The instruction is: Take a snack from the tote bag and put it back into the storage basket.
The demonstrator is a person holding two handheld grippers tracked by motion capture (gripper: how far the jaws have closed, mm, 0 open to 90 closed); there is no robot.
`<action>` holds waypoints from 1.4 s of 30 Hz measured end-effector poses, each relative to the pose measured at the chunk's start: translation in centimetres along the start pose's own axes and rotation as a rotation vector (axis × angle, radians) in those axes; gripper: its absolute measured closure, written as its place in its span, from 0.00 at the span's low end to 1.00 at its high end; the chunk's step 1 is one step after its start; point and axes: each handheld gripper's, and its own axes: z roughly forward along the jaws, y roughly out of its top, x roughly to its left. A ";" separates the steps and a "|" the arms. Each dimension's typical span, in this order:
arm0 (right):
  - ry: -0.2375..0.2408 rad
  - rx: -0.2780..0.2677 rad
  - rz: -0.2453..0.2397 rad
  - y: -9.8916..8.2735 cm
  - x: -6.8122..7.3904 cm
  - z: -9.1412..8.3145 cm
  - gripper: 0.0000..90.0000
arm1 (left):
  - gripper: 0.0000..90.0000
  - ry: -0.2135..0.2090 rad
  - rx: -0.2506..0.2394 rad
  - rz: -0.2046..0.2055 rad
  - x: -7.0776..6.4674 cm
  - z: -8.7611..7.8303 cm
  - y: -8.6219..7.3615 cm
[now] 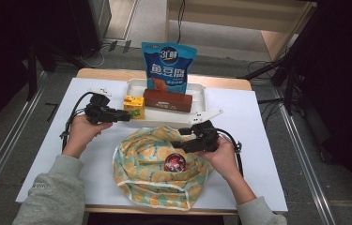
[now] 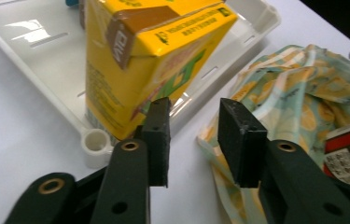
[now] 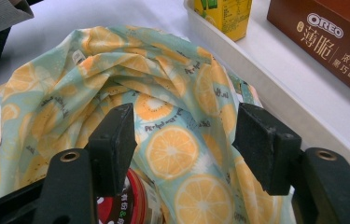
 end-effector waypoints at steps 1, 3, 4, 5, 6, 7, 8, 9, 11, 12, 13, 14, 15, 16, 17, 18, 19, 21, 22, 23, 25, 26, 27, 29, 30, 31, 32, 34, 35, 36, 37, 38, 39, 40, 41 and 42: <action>0.000 0.001 0.000 0.0 0.0 -0.1 0.43 | 0.67 -0.004 -0.002 0.000 -0.1 -0.1 0.0; -0.001 0.001 -0.001 -0.1 0.2 -0.1 0.43 | 0.64 -0.007 -0.002 -0.001 -0.2 -0.2 -0.1; -0.002 0.000 -0.002 -0.2 0.2 -0.2 0.43 | 0.61 -0.006 -0.002 0.004 -0.3 -0.3 -0.2; -0.001 -0.001 -0.001 -0.2 0.3 -0.2 0.43 | 0.59 -0.003 -0.004 0.006 -0.3 -0.3 -0.3; -0.002 0.000 -0.006 -0.3 0.3 -0.3 0.43 | 0.57 -0.007 -0.003 0.005 -0.4 -0.4 -0.3; -0.002 0.000 -0.002 -0.3 0.4 -0.3 0.43 | 0.55 -0.005 -0.007 0.006 -0.4 -0.5 -0.4; -0.003 0.000 -0.004 -0.4 0.4 -0.3 0.43 | 0.54 -0.007 -0.007 0.010 -0.5 -0.5 -0.5; -0.003 0.000 -0.006 -0.5 0.5 -0.3 0.43 | 0.52 -0.013 -0.005 0.011 -0.5 -0.6 -0.5; -0.003 0.002 -0.006 -0.5 0.6 -0.4 0.43 | 0.48 -0.023 -0.001 0.006 -0.6 -0.5 -0.5; -0.001 0.001 -0.007 -0.6 0.6 -0.4 0.43 | 0.47 -0.020 0.007 0.011 -0.6 -0.5 -0.5; 0.001 0.002 -0.008 -0.6 0.7 -0.4 0.43 | 0.46 -0.021 0.009 0.014 -0.7 -0.6 -0.6; 0.000 0.002 -0.010 -0.7 0.7 -0.5 0.43 | 0.46 -0.021 0.009 0.013 -0.7 -0.6 -0.6; 0.000 0.003 -0.008 -0.7 0.8 -0.5 0.43 | 0.45 -0.020 0.008 0.012 -0.8 -0.6 -0.6; -0.003 0.002 -0.014 -0.8 0.8 -0.5 0.43 | 0.45 -0.020 0.004 0.012 -0.8 -0.6 -0.7; -0.005 0.002 -0.020 -0.9 0.8 -0.5 0.43 | 0.44 -0.021 0.001 0.009 -0.8 -0.6 -0.7; -0.007 0.000 -0.021 -0.9 0.9 -0.5 0.43 | 0.44 -0.018 0.003 0.012 -0.8 -0.7 -0.7; -0.004 -0.001 -0.018 -0.9 0.9 -0.5 0.43 | 0.44 -0.018 0.004 0.015 -0.8 -0.7 -0.8; -0.004 -0.001 -0.018 -1.0 1.0 -0.6 0.43 | 0.44 -0.017 0.007 0.013 -0.8 -0.8 -0.8; -0.002 -0.002 -0.019 -1.0 1.1 -0.6 0.43 | 0.44 -0.019 0.006 0.013 -0.8 -0.8 -0.8; -0.001 0.000 -0.021 -1.1 1.2 -0.6 0.43 | 0.44 -0.020 0.007 0.012 -0.8 -0.8 -0.9; 0.001 0.000 -0.022 -1.2 1.3 -0.5 0.43 | 0.43 -0.018 0.006 0.013 -0.8 -0.8 -0.9; 0.002 0.000 -0.023 -1.2 1.4 -0.5 0.43 | 0.43 -0.018 0.006 0.013 -0.8 -0.8 -0.9; 0.003 0.000 -0.027 -1.2 1.4 -0.6 0.43 | 0.43 -0.018 0.006 0.013 -0.8 -0.8 -0.9; 0.004 -0.001 -0.028 -1.3 1.6 -0.6 0.42 | 0.42 -0.017 0.008 0.010 -0.9 -0.8 -0.9; 0.006 -0.001 -0.031 -1.3 1.7 -0.6 0.42 | 0.42 -0.020 0.012 0.012 -0.9 -0.8 -0.9; 0.008 -0.002 -0.033 -1.4 1.7 -0.5 0.42 | 0.42 -0.022 0.011 0.013 -0.9 -0.8 -0.9; 0.009 0.000 -0.032 -1.4 1.8 -0.5 0.42 | 0.42 -0.023 0.010 0.013 -0.9 -0.8 -0.9; 0.010 0.003 -0.034 -1.5 1.9 -0.4 0.42 | 0.42 -0.023 0.010 0.013 -0.9 -0.8 -0.9; 0.014 0.004 -0.033 -1.5 2.0 -0.4 0.42 | 0.42 -0.022 0.011 0.012 -0.9 -0.7 -0.9; 0.014 0.006 -0.033 -1.5 2.1 -0.4 0.42 | 0.42 -0.021 0.012 0.012 -0.9 -0.7 -0.9; 0.015 0.005 -0.036 -1.6 2.1 -0.3 0.42 | 0.42 -0.021 0.010 0.012 -0.9 -0.8 -0.9; 0.017 0.005 -0.036 -1.6 2.2 -0.3 0.42 | 0.42 -0.021 0.011 0.011 -0.9 -0.8 -0.9; 0.018 0.004 -0.037 -1.6 2.2 -0.3 0.42 | 0.42 -0.022 0.009 0.011 -0.9 -0.8 -0.9; 0.019 0.003 -0.038 -1.6 2.3 -0.2 0.42 | 0.42 -0.024 0.008 0.010 -0.9 -0.8 -0.9; 0.018 0.001 -0.034 -1.7 2.4 -0.2 0.41 | 0.42 -0.025 0.007 0.009 -0.9 -0.8 -0.9; 0.018 0.000 -0.028 -1.7 2.5 -0.1 0.41 | 0.42 -0.024 0.007 0.008 -0.9 -0.8 -0.9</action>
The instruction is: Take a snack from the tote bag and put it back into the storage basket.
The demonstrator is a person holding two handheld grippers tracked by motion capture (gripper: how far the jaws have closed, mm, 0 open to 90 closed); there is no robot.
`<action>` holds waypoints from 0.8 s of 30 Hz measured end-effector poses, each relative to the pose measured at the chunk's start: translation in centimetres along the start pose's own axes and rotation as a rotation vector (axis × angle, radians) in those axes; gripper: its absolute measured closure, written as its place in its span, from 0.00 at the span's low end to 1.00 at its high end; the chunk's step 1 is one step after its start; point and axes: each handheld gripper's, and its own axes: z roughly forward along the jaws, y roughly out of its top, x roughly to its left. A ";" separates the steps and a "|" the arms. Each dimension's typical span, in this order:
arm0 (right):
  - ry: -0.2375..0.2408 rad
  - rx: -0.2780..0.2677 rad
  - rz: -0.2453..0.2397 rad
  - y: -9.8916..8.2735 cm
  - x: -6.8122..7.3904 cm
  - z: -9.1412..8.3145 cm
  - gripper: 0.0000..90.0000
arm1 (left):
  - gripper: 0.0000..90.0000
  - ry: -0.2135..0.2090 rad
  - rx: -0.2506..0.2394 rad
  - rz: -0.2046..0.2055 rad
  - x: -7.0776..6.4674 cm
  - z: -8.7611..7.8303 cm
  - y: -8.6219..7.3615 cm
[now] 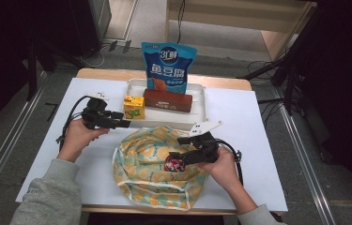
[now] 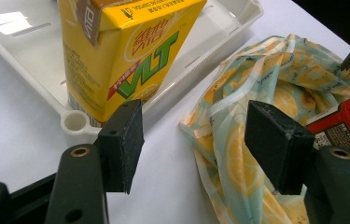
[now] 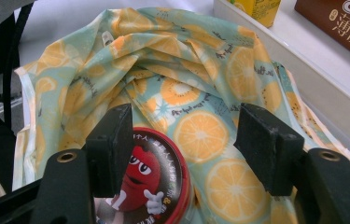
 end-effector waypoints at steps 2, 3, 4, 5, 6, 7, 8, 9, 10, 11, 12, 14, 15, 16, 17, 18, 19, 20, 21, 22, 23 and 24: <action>0.001 -0.005 0.007 -0.1 0.2 0.2 0.41 | 0.42 -0.001 0.000 -0.004 0.0 0.0 0.0; 0.004 -0.005 0.008 -0.1 0.3 0.3 0.41 | 0.42 -0.002 0.000 -0.004 0.0 0.0 0.0; 0.004 -0.002 0.005 -0.1 0.4 0.4 0.41 | 0.42 -0.002 0.001 -0.005 0.0 0.0 0.0; 0.005 0.003 0.002 -0.2 0.6 0.5 0.41 | 0.42 -0.005 0.001 -0.003 0.0 0.0 0.0; 0.008 0.006 0.001 -0.2 0.7 0.6 0.41 | 0.42 -0.004 0.003 -0.004 0.0 0.1 0.0; 0.012 0.008 0.000 -0.2 0.8 0.7 0.41 | 0.42 -0.003 0.004 -0.002 0.0 0.1 0.0; 0.013 0.008 -0.007 -0.2 0.8 0.8 0.41 | 0.42 -0.003 0.003 -0.002 0.0 0.1 0.0; 0.016 0.009 -0.002 -0.2 0.9 0.8 0.40 | 0.42 -0.005 0.004 -0.003 0.0 0.1 0.0; 0.017 0.010 -0.002 -0.2 1.0 0.9 0.40 | 0.42 -0.005 0.005 -0.003 0.0 0.1 0.0; 0.018 0.010 -0.002 -0.2 1.0 0.9 0.40 | 0.42 -0.005 0.003 -0.005 0.0 0.0 0.0; 0.023 0.014 -0.003 -0.2 1.1 1.0 0.40 | 0.42 -0.006 0.001 -0.008 0.0 0.0 0.0; 0.027 0.018 -0.005 -0.3 1.1 1.1 0.40 | 0.42 -0.006 -0.002 -0.006 0.1 0.0 0.0; 0.029 0.020 -0.005 -0.3 1.2 1.2 0.40 | 0.42 -0.009 -0.003 -0.006 0.1 -0.1 0.0; 0.031 0.020 -0.004 -0.3 1.2 1.2 0.40 | 0.42 -0.010 -0.006 -0.008 0.1 -0.1 0.0; 0.034 0.024 -0.001 -0.3 1.3 1.2 0.40 | 0.42 -0.009 -0.005 -0.007 0.1 -0.1 0.0; 0.035 0.024 -0.002 -0.3 1.3 1.3 0.40 | 0.42 -0.008 -0.004 -0.005 0.1 -0.1 0.0; 0.035 0.024 -0.002 -0.3 1.4 1.3 0.40 | 0.42 -0.008 -0.003 -0.005 0.1 -0.1 0.0; 0.037 0.027 0.001 -0.4 1.5 1.4 0.39 | 0.42 -0.007 -0.002 -0.004 0.1 -0.1 0.0; 0.039 0.028 -0.001 -0.4 1.5 1.4 0.39 | 0.42 -0.007 -0.002 -0.006 0.1 0.0 0.0; 0.040 0.030 -0.003 -0.4 1.6 1.5 0.39 | 0.42 -0.007 -0.001 -0.006 0.1 0.0 0.0; 0.044 0.033 -0.003 -0.4 1.6 1.5 0.39 | 0.42 -0.007 -0.001 -0.005 0.1 -0.1 0.0; 0.044 0.032 -0.003 -0.5 1.7 1.5 0.38 | 0.42 -0.006 -0.002 -0.007 0.1 -0.1 0.0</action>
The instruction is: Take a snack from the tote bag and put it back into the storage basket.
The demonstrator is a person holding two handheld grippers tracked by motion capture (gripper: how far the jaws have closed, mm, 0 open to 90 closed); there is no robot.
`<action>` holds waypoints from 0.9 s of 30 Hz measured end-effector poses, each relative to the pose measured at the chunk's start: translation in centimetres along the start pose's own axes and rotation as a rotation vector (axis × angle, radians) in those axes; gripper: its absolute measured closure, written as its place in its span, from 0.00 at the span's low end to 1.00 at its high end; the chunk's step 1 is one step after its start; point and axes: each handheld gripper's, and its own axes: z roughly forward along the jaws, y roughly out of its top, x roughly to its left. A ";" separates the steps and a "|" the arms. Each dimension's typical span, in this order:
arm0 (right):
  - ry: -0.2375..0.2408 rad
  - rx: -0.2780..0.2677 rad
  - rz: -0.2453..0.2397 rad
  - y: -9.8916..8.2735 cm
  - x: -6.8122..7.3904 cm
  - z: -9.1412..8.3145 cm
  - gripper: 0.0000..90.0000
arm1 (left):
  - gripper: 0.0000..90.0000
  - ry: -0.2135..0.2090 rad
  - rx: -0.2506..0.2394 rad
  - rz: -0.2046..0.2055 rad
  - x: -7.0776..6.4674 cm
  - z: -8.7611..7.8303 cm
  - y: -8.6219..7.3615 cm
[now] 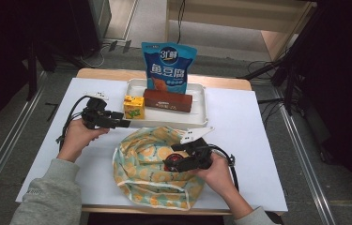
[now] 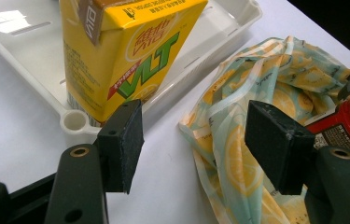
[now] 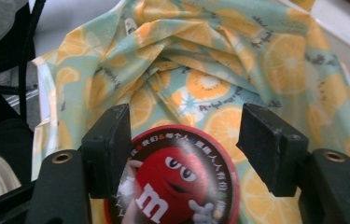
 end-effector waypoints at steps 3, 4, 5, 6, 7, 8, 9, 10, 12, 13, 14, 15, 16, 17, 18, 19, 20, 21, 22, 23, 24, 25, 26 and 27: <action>0.004 -0.001 -0.004 -0.1 0.2 0.1 0.38 | 0.42 0.001 -0.001 -0.003 0.0 0.0 0.0; 0.005 0.001 -0.006 -0.1 0.2 0.1 0.37 | 0.42 0.002 -0.001 -0.003 0.0 0.0 0.0; 0.003 0.001 -0.010 -0.1 0.3 0.2 0.37 | 0.42 0.002 0.000 -0.002 0.0 0.0 0.0; 0.003 0.003 -0.008 -0.2 0.4 0.2 0.37 | 0.42 0.001 0.000 -0.002 0.0 0.0 0.0; 0.001 0.004 -0.013 -0.2 0.5 0.3 0.35 | 0.42 0.001 0.000 -0.001 0.0 0.0 0.0; -0.001 0.006 -0.014 -0.2 0.6 0.3 0.35 | 0.42 0.001 0.000 -0.002 0.0 0.0 0.0; 0.001 0.007 -0.014 -0.2 0.6 0.3 0.34 | 0.42 0.000 -0.002 -0.004 0.0 0.0 0.0; 0.004 0.007 -0.015 -0.2 0.6 0.4 0.32 | 0.42 0.001 -0.001 -0.005 0.0 0.0 0.0; -0.002 0.015 -0.012 -0.3 0.7 0.5 0.28 | 0.42 0.001 0.000 -0.007 0.1 0.0 -0.1; -0.001 0.019 -0.006 -0.3 0.7 0.5 0.28 | 0.42 0.002 0.000 -0.006 0.1 0.0 -0.1; 0.001 0.020 -0.003 -0.3 0.7 0.5 0.27 | 0.42 0.003 0.001 -0.007 0.1 0.0 -0.1; 0.001 0.022 -0.003 -0.4 0.7 0.6 0.27 | 0.42 0.003 0.001 -0.007 0.1 0.0 -0.1; 0.002 0.028 -0.001 -0.4 0.8 0.6 0.27 | 0.42 0.003 0.001 -0.007 0.1 0.0 -0.1; 0.005 0.026 -0.006 -0.5 0.8 0.7 0.27 | 0.42 0.004 0.001 -0.008 0.1 0.0 -0.1; 0.004 0.030 -0.008 -0.5 0.8 0.7 0.27 | 0.42 0.003 0.001 -0.006 0.1 0.0 -0.1; 0.002 0.036 -0.010 -0.6 0.9 0.8 0.26 | 0.42 0.004 0.002 -0.007 0.1 0.0 -0.1; -0.003 0.042 -0.016 -0.6 1.0 0.9 0.25 | 0.42 0.004 0.002 -0.007 0.2 0.0 -0.1; -0.007 0.048 -0.016 -0.6 1.0 0.9 0.25 | 0.42 0.004 0.002 -0.008 0.2 0.0 -0.1; -0.007 0.050 -0.016 -0.7 1.1 1.0 0.24 | 0.42 0.004 0.002 -0.008 0.2 0.0 -0.1; -0.009 0.051 -0.020 -0.8 1.0 1.0 0.24 | 0.42 0.004 0.002 -0.008 0.2 0.0 -0.1; -0.010 0.052 -0.021 -0.8 1.0 1.1 0.24 | 0.42 0.005 0.003 -0.008 0.2 0.0 -0.1; -0.012 0.053 -0.021 -0.8 1.1 1.1 0.24 | 0.42 0.004 0.003 -0.008 0.2 0.0 -0.2; -0.013 0.054 -0.019 -0.9 1.1 1.1 0.24 | 0.42 0.004 0.003 -0.008 0.2 0.0 -0.2; -0.010 0.055 -0.016 -0.9 1.1 1.1 0.24 | 0.42 0.004 0.002 -0.009 0.2 0.0 -0.2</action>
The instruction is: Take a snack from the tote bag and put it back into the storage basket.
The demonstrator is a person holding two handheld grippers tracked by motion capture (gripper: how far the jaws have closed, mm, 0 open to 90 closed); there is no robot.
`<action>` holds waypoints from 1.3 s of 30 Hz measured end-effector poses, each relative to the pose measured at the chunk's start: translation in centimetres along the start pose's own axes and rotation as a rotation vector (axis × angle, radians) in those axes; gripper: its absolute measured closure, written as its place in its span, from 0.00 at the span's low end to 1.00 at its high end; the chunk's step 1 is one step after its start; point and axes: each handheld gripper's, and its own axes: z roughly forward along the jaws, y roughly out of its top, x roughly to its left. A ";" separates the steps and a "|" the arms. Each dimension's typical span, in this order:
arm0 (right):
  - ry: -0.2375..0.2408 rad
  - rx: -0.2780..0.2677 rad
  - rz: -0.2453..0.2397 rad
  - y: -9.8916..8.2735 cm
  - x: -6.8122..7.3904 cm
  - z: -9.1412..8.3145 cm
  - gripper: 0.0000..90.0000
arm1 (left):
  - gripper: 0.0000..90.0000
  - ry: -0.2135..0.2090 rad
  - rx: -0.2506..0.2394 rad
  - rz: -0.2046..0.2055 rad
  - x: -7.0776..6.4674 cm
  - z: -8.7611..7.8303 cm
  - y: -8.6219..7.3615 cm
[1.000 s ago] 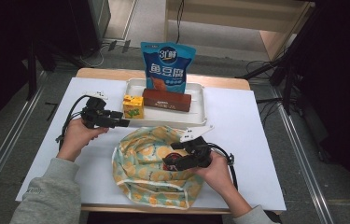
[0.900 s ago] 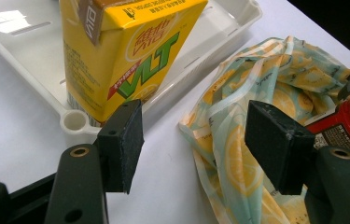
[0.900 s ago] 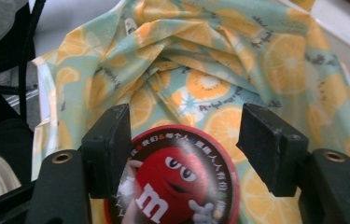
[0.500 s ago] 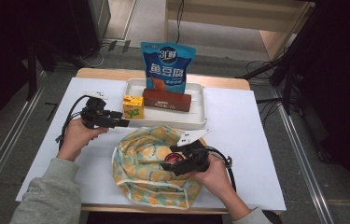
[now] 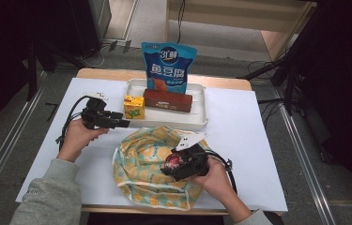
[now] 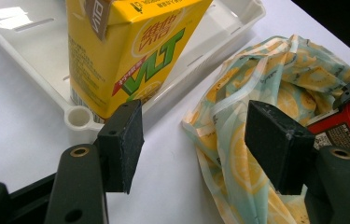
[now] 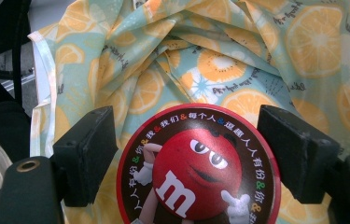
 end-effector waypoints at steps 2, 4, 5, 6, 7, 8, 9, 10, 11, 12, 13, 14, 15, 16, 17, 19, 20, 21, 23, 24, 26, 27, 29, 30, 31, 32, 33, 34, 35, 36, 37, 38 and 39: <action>-0.003 0.008 -0.002 -0.1 0.0 0.1 0.24 | 0.42 -0.001 0.000 0.000 0.0 0.0 0.0; -0.012 0.026 -0.007 -0.2 0.0 0.3 0.23 | 0.42 0.000 0.000 -0.001 0.0 0.0 0.0; -0.013 0.032 -0.006 -0.3 0.1 0.3 0.23 | 0.42 -0.002 -0.001 -0.001 0.1 0.0 0.0; -0.014 0.034 -0.008 -0.3 0.0 0.4 0.23 | 0.42 -0.002 -0.001 -0.002 0.1 0.0 0.0; -0.014 0.035 -0.007 -0.4 0.0 0.4 0.23 | 0.42 -0.001 -0.002 -0.004 0.1 0.0 0.0; -0.015 0.037 -0.007 -0.4 0.0 0.4 0.23 | 0.42 0.000 -0.001 -0.001 0.1 0.0 0.0; -0.014 0.040 -0.008 -0.4 0.0 0.5 0.23 | 0.42 0.000 0.000 -0.002 0.1 0.0 0.0; -0.015 0.044 -0.007 -0.5 0.0 0.6 0.23 | 0.42 0.001 0.000 -0.002 0.1 0.0 0.0; -0.017 0.055 -0.006 -0.5 0.0 0.7 0.23 | 0.42 0.000 0.000 -0.002 0.1 0.0 0.0; -0.021 0.060 -0.010 -0.5 -0.1 0.8 0.23 | 0.42 0.000 0.000 -0.001 0.1 0.0 0.0; -0.021 0.065 -0.011 -0.6 -0.1 0.9 0.24 | 0.42 0.000 0.000 -0.002 0.1 0.0 0.0; -0.023 0.074 -0.009 -0.6 -0.1 0.9 0.24 | 0.42 0.001 0.000 -0.002 0.1 0.0 -0.1; -0.024 0.076 -0.009 -0.7 -0.1 1.0 0.24 | 0.42 0.000 0.000 -0.003 0.1 0.0 -0.1; -0.024 0.080 -0.005 -0.7 -0.1 1.0 0.24 | 0.42 0.000 0.000 -0.006 0.1 0.0 -0.1; -0.024 0.081 -0.007 -0.7 -0.1 1.1 0.24 | 0.42 0.000 -0.001 -0.006 0.1 0.0 -0.1; -0.024 0.081 -0.009 -0.7 -0.1 1.1 0.24 | 0.42 0.001 0.000 -0.006 0.1 0.0 -0.1; -0.024 0.081 -0.009 -0.7 -0.1 1.1 0.24 | 0.42 0.000 0.000 -0.006 0.1 0.0 -0.1; -0.024 0.082 -0.010 -0.7 -0.1 1.1 0.24 | 0.42 0.001 0.000 -0.005 0.1 0.0 -0.1; -0.022 0.085 -0.010 -0.7 -0.1 1.1 0.24 | 0.42 0.001 0.000 -0.003 0.1 0.0 -0.1; -0.020 0.084 -0.010 -0.7 -0.1 1.1 0.24 | 0.42 0.001 0.000 -0.003 0.1 0.0 -0.1; -0.020 0.085 -0.010 -0.7 -0.1 1.1 0.24 | 0.42 0.001 -0.001 -0.005 0.1 0.0 -0.1; -0.020 0.084 -0.014 -0.7 -0.1 1.1 0.25 | 0.42 0.001 -0.001 -0.005 0.1 0.0 -0.1; -0.026 0.082 -0.027 -0.7 -0.1 1.0 0.26 | 0.42 0.002 -0.001 -0.005 0.1 0.0 -0.1; -0.028 0.082 -0.030 -0.7 0.0 1.0 0.26 | 0.42 0.003 -0.001 -0.006 0.1 0.0 -0.1; -0.025 0.083 -0.033 -0.7 0.0 1.0 0.26 | 0.42 0.003 0.000 -0.005 0.1 0.0 -0.1; -0.023 0.082 -0.036 -0.7 0.0 1.0 0.26 | 0.42 0.002 0.000 -0.006 0.2 -0.1 -0.1; -0.023 0.084 -0.038 -0.7 0.0 1.0 0.26 | 0.42 0.002 -0.001 -0.006 0.2 -0.1 -0.1; -0.024 0.085 -0.043 -0.7 0.0 0.9 0.27 | 0.42 0.002 -0.001 -0.007 0.1 -0.1 -0.1; -0.028 0.084 -0.050 -0.7 0.0 0.9 0.27 | 0.42 0.002 -0.002 -0.006 0.1 -0.1 -0.1; -0.034 0.084 -0.055 -0.6 0.1 0.8 0.28 | 0.42 0.001 -0.003 -0.007 0.1 -0.1 -0.1; -0.035 0.086 -0.051 -0.5 0.0 0.8 0.28 | 0.42 0.000 -0.003 -0.007 0.1 -0.1 -0.1; -0.032 0.086 -0.046 -0.5 0.0 0.7 0.28 | 0.42 0.000 -0.004 -0.007 0.1 -0.1 -0.1; -0.028 0.084 -0.041 -0.5 0.0 0.7 0.28 | 0.42 0.000 -0.003 -0.007 0.2 -0.1 -0.1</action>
